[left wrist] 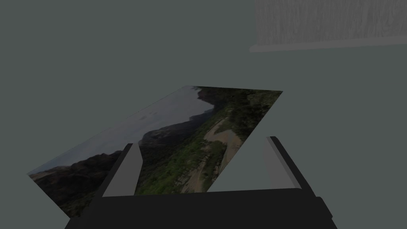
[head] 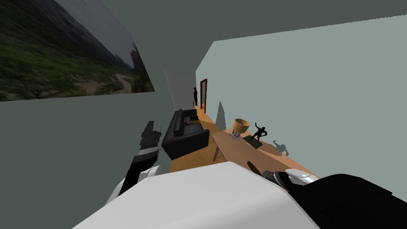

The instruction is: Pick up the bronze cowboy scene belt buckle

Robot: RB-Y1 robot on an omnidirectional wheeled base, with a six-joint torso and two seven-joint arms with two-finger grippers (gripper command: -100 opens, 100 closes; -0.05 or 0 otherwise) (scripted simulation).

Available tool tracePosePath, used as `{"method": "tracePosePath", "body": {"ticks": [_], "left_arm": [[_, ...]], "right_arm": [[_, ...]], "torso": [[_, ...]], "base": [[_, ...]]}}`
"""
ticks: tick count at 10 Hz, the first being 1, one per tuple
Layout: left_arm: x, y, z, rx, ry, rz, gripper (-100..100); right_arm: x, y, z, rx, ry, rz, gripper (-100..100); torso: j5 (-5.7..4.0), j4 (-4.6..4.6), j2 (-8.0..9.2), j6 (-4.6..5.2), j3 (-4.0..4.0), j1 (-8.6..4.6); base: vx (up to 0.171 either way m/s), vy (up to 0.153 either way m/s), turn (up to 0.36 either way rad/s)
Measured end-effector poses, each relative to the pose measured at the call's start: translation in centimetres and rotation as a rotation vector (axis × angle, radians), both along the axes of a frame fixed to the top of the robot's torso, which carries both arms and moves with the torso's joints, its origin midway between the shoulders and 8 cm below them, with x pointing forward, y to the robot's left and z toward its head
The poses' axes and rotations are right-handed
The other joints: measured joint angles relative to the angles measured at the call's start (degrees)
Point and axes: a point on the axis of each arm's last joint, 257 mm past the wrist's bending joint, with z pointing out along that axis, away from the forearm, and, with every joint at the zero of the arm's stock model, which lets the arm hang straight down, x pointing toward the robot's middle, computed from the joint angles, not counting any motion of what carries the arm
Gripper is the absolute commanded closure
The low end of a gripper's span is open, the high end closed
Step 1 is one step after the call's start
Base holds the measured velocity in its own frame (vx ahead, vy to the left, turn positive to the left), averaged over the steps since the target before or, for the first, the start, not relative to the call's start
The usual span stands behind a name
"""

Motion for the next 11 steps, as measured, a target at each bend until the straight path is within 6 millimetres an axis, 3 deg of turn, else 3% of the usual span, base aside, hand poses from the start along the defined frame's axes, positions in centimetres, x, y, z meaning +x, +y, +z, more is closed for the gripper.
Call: {"method": "tracePosePath", "body": {"ticks": [2, 3, 4, 11], "left_arm": [[0.0, 0.0, 0.0, 0.0, 0.0, 0.0, 0], [0.0, 0.0, 0.0, 0.0, 0.0, 0.0, 0], [0.0, 0.0, 0.0, 0.0, 0.0, 0.0, 0], [0.0, 0.0, 0.0, 0.0, 0.0, 0.0, 0]], "right_arm": [[-0.4, -1.5, 0.2, -0.026, 0.019, 0.006, -100], [-0.4, -1.6, 0.3, -0.027, 0.019, 0.007, 0], [-0.4, -1.5, 0.3, -0.027, 0.019, 0.007, -100], [0.7, 1.0, -0.8, -0.039, 0.011, 0.032, -100]], "torso": [[0.01, 0.0, -0.06, -0.07, -0.03, 0.06], [0.0, 0.0, 0.03, 0.02, 0.01, -0.01], [-0.01, 0.02, 0.12, 0.01, 0.07, -0.06], [-0.06, 0.04, 0.18, 0.02, 0.11, -0.24]], "base": [[0.044, 0.034, 0.162], [0.006, 0.003, -0.011], [0.004, -0.022, -0.017], [0.006, -0.047, -0.017]]}}
